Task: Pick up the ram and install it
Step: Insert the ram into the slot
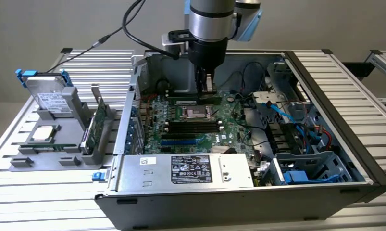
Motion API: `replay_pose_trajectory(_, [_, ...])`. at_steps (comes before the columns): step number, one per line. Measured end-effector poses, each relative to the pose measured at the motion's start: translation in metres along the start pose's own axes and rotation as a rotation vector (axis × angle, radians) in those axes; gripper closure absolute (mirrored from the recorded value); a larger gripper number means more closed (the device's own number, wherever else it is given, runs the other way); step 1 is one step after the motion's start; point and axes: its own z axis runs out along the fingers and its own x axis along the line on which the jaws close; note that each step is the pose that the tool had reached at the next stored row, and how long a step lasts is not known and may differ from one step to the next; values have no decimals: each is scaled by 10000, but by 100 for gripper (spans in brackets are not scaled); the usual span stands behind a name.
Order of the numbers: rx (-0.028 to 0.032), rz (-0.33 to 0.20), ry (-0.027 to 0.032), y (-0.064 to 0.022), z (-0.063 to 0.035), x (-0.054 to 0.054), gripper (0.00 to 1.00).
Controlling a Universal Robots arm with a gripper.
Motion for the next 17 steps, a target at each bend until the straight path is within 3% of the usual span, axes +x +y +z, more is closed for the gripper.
replay_pose_trajectory(6, [19,112,5,-2,105,10,86])
replay_pose_trajectory(12, [85,383,12,-3,186,15,86])
replay_pose_trajectory(17, [83,414,87,-4,252,18,86])
